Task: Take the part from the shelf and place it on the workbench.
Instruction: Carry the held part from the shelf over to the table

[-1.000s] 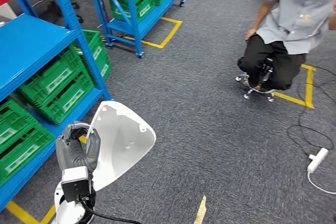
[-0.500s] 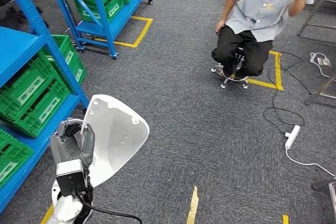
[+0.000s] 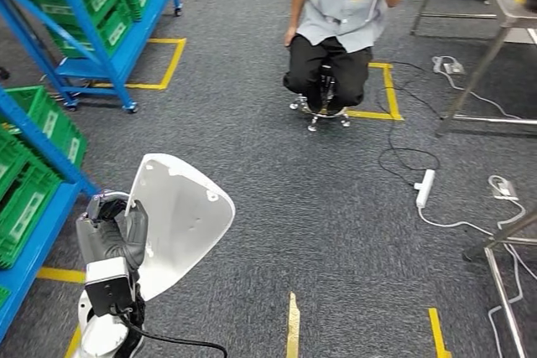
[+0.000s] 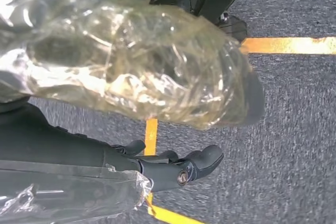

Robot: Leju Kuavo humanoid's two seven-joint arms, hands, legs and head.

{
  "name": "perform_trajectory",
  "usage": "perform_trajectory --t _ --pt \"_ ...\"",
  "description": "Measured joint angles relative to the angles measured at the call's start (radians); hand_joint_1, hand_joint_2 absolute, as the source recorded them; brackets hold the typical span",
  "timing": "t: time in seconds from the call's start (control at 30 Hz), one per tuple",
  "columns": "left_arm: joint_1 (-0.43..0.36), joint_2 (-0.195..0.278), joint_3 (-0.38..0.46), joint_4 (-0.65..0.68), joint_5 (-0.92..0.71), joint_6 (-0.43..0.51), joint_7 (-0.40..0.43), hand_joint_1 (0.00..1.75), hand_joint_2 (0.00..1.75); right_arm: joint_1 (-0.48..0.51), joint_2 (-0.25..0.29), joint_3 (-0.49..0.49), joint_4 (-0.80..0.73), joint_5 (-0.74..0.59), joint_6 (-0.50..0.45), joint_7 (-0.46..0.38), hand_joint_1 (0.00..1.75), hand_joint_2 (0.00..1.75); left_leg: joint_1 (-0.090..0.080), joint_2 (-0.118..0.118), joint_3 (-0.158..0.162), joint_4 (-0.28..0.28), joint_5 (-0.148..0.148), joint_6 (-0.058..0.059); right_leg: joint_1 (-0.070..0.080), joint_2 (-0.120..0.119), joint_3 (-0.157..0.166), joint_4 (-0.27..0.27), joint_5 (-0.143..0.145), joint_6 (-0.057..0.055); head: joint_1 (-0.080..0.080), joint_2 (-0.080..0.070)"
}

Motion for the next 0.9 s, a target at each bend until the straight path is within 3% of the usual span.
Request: perform_trajectory --t 0.07,0.13,0.17,0.2,0.27,0.3,0.37,0.4,0.43,0.5,0.57,0.63,0.7,0.77,0.83,0.87,0.9 --pt "0.001 0.001 0.000 -0.001 0.000 0.000 0.000 1.75 1.75 -0.002 0.000 0.000 0.000 0.000 0.000 -0.001 0.00 0.00 0.004 -0.044 0.022 -0.057 0.011 0.003 -0.003 0.024 -0.015 0.009 0.001 0.012 0.000 0.000" --pt "0.002 0.000 0.001 -0.001 0.001 0.000 0.000 1.75 1.75 0.001 0.000 0.000 0.000 0.001 0.000 -0.001 0.00 0.00 0.001 -0.030 0.022 -0.064 0.009 0.012 -0.008 0.045 -0.029 0.009 0.005 0.026 0.000 0.000" --pt "0.001 0.000 0.001 -0.001 0.003 0.000 0.000 1.75 1.75 0.003 0.000 0.000 0.000 0.001 0.000 -0.001 0.00 0.00 0.001 -0.017 0.023 -0.068 0.011 0.018 -0.008 0.036 -0.036 0.014 0.003 0.030 0.000 0.000" --pt "0.000 -0.001 0.002 -0.001 0.004 -0.001 0.000 1.75 1.75 0.004 0.000 0.000 0.000 0.000 0.000 -0.001 0.00 0.00 0.002 -0.002 0.024 -0.072 0.013 0.024 -0.007 0.012 -0.048 0.032 -0.008 0.035 0.004 0.000" --pt "0.001 -0.002 0.003 -0.002 0.007 -0.002 0.000 1.75 1.75 0.001 0.000 0.000 0.000 0.000 0.000 -0.001 0.00 0.00 -0.001 0.031 0.027 -0.077 0.014 0.034 -0.004 -0.057 -0.100 0.133 -0.059 0.041 0.012 0.000" --pt "0.002 -0.003 0.003 -0.002 0.007 -0.002 0.000 1.75 1.75 -0.001 0.000 0.000 0.000 0.000 0.000 0.000 0.00 0.00 -0.004 0.048 0.027 -0.077 0.013 0.037 -0.005 -0.079 -0.134 0.201 -0.089 0.044 0.017 0.000" --pt "0.004 -0.002 0.003 -0.002 0.007 -0.003 0.000 1.75 1.75 -0.001 0.000 0.000 0.000 0.000 0.000 0.000 0.00 0.00 -0.007 0.080 0.027 -0.077 0.010 0.039 -0.007 -0.092 -0.175 0.287 -0.115 0.047 0.017 0.000" --pt "0.004 -0.002 0.003 -0.002 0.007 -0.003 0.000 1.75 1.75 0.001 0.000 0.000 0.000 0.000 0.000 0.000 0.00 0.00 -0.008 0.094 0.028 -0.077 0.009 0.039 -0.007 -0.095 -0.168 0.276 -0.101 0.047 0.018 0.000" --pt "0.004 -0.003 0.003 -0.002 0.008 -0.004 0.000 1.75 1.75 0.002 0.000 0.000 0.000 -0.001 0.000 0.000 0.00 0.00 -0.008 0.107 0.030 -0.077 0.007 0.038 -0.006 -0.101 -0.141 0.227 -0.072 0.044 0.018 0.000" --pt "0.004 -0.003 0.003 -0.002 0.008 -0.004 0.000 1.75 1.75 0.002 0.000 0.000 0.000 -0.001 0.000 0.001 0.00 0.00 -0.011 0.128 0.036 -0.076 0.002 0.033 0.003 -0.143 -0.059 0.085 -0.020 0.035 0.018 0.000" --pt "0.004 -0.003 0.004 -0.002 0.008 -0.004 0.000 1.75 1.75 -0.002 0.000 0.000 0.000 -0.001 0.000 0.000 0.00 0.00 -0.015 0.146 0.040 -0.075 -0.002 0.026 0.014 -0.175 -0.015 0.011 -0.007 0.024 0.016 0.000" --pt "0.004 -0.003 0.004 -0.002 0.008 -0.004 0.001 1.75 1.75 -0.001 0.000 0.000 0.000 -0.002 0.000 0.001 0.00 0.00 -0.016 0.164 0.044 -0.077 -0.004 0.018 0.017 -0.160 -0.013 0.004 -0.007 0.014 0.016 0.000" --pt "0.004 -0.004 0.005 -0.003 0.009 -0.003 0.001 1.75 1.75 0.001 0.001 0.000 0.000 -0.002 0.000 0.001 0.00 0.00 -0.012 0.144 0.044 -0.063 -0.020 0.008 0.012 -0.137 -0.009 -0.005 -0.001 0.004 0.015 0.000" --pt "0.006 -0.003 0.010 -0.004 0.013 -0.002 0.001 1.75 1.75 0.000 0.001 0.000 0.000 -0.003 0.000 0.002 0.00 0.00 -0.009 0.092 0.011 0.018 -0.070 0.001 0.006 -0.114 -0.004 -0.011 0.003 -0.004 0.010 0.000" --pt "0.011 -0.002 0.016 -0.005 0.017 0.000 0.001 1.75 1.75 -0.002 0.001 0.000 0.000 -0.003 0.000 0.002 0.00 0.00 -0.009 0.068 -0.054 0.146 -0.125 -0.002 0.005 -0.087 -0.003 -0.011 0.003 -0.008 0.007 0.000" --pt "0.012 -0.002 0.019 -0.005 0.018 0.000 0.002 1.75 1.75 -0.001 0.001 0.000 0.000 -0.003 0.001 0.002 0.00 0.00 -0.009 0.065 -0.076 0.186 -0.132 -0.003 0.005 -0.073 -0.002 -0.011 0.003 -0.009 0.006 0.000" --pt "0.013 -0.002 0.021 -0.005 0.018 0.000 0.002 1.75 1.75 0.000 0.002 0.000 0.000 -0.003 0.001 0.003 0.00 0.00 -0.008 0.064 -0.084 0.193 -0.118 -0.003 0.005 -0.058 -0.001 -0.010 0.003 -0.009 0.006 0.000"
